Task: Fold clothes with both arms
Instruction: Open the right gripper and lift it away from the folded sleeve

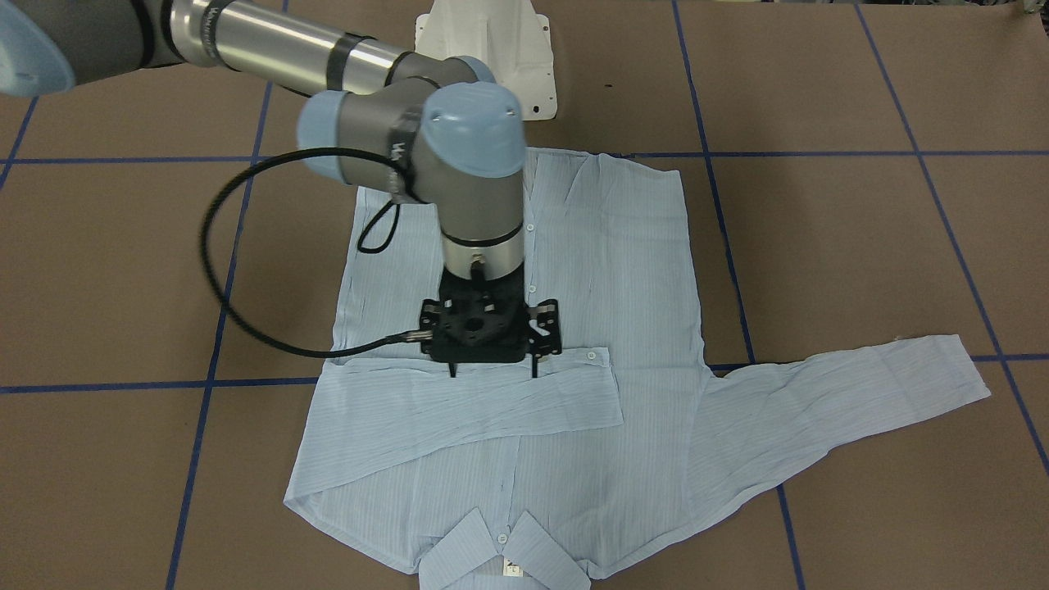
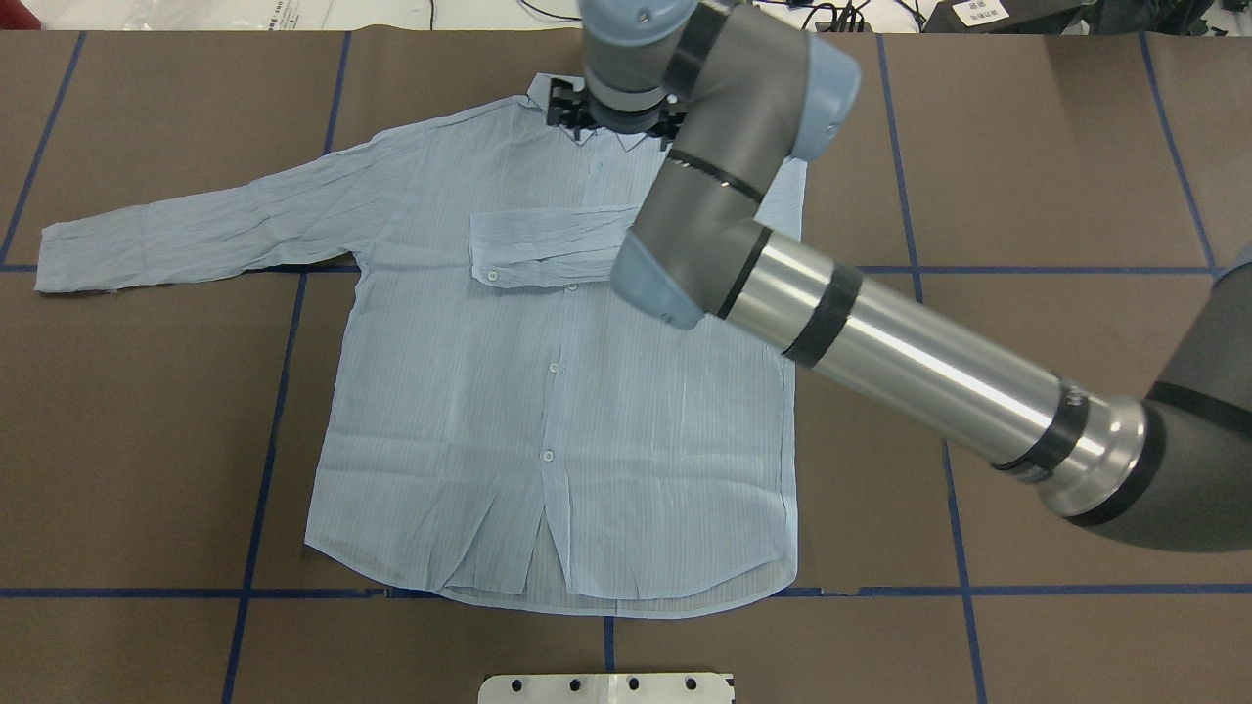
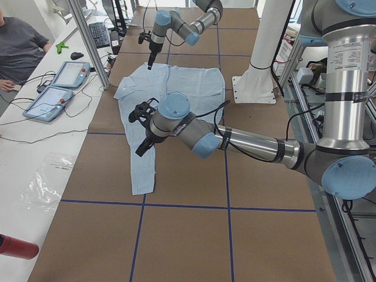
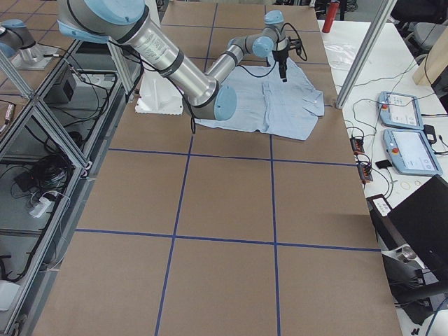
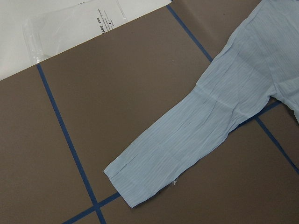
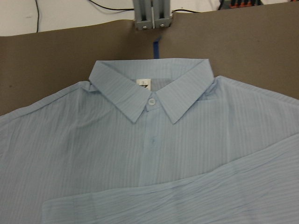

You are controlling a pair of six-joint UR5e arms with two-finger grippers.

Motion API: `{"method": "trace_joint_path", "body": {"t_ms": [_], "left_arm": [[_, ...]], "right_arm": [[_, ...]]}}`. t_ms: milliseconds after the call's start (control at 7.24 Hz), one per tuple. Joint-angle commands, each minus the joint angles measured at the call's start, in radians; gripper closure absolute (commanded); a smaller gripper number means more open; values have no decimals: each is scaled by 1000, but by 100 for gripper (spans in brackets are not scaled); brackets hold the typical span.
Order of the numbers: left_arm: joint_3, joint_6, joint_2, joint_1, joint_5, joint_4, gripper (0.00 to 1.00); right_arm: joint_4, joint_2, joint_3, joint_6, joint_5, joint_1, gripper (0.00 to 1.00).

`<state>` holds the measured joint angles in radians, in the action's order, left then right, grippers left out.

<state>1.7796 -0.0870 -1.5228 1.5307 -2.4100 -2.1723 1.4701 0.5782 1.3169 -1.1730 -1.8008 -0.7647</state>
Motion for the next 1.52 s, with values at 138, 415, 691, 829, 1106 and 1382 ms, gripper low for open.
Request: {"method": "trace_joint_path", "body": {"t_ms": [138,415,691,829,1106,1382], "left_arm": [[-338,-337,-16,-29,20,-460,0],[-490,-440,-25,-108,177,-642,0],[-545,-696,-48,-295,342,-777,5],[-598,-774,-71,-378,421,-835,6],[-733,-819,-137,-434,477,-914,25],[-747,-824,-146,-454,477,-914,32]], "right_arm": [[21,295,204,348,-223,-262,0],[7,406,208,555,-359,-410,0],[6,547,249,718,-451,-531,0],[7,601,267,772,-474,-565,0],[6,641,298,782,-483,-582,0],[6,658,314,783,-480,-584,0]]}}
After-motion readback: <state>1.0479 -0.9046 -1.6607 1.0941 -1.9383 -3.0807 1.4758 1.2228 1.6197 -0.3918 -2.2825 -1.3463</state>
